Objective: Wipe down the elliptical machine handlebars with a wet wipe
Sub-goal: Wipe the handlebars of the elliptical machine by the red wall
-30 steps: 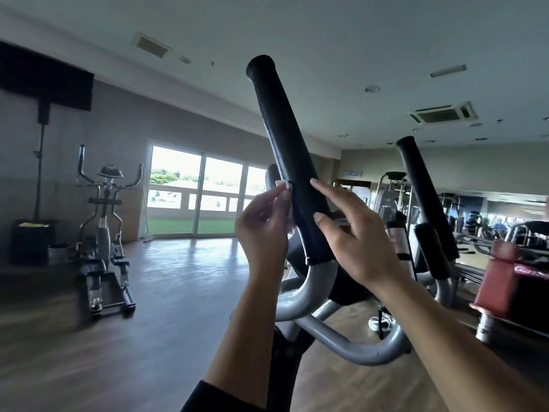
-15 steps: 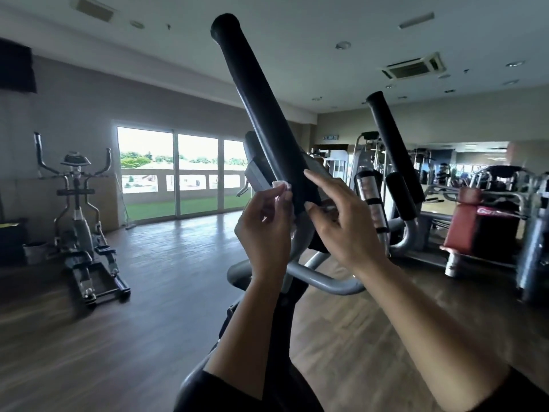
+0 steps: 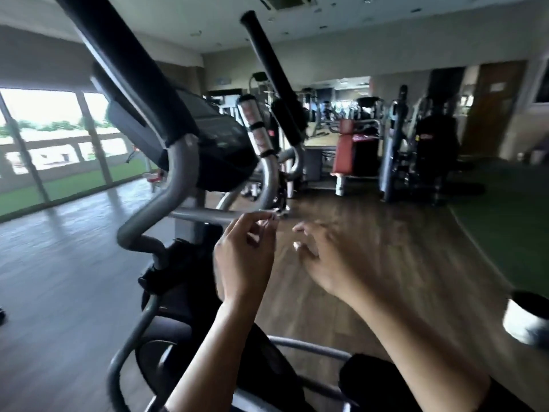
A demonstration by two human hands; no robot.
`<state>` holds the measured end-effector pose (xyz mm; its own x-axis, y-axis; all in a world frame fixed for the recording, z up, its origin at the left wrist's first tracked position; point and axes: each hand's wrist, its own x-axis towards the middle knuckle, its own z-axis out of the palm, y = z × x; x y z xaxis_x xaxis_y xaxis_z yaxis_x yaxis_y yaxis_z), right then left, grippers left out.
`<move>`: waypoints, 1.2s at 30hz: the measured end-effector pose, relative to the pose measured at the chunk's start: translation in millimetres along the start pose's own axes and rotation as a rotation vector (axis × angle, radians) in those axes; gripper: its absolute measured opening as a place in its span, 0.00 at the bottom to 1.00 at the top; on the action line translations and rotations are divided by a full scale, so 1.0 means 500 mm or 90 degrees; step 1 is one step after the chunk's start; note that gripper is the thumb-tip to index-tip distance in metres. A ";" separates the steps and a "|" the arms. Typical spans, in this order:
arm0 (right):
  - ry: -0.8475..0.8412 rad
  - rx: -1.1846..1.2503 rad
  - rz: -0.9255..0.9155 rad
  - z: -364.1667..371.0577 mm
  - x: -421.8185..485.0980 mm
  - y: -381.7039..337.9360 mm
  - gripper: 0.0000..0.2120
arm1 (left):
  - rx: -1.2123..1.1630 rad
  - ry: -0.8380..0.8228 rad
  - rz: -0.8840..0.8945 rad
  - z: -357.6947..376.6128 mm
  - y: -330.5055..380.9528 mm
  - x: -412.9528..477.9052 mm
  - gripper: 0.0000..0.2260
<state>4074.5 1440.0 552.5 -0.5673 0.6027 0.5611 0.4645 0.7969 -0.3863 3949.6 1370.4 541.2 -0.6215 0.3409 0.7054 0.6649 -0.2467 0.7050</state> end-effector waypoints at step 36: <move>0.053 -0.290 0.872 -0.284 -0.652 0.853 0.20 | -0.057 -0.865 0.068 0.954 0.139 -0.707 0.02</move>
<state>4553.9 1577.3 308.8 0.5264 0.8502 -0.0054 0.7810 -0.4861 -0.3920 4413.0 1665.3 305.7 0.3585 0.9188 0.1653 0.6224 -0.3672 0.6912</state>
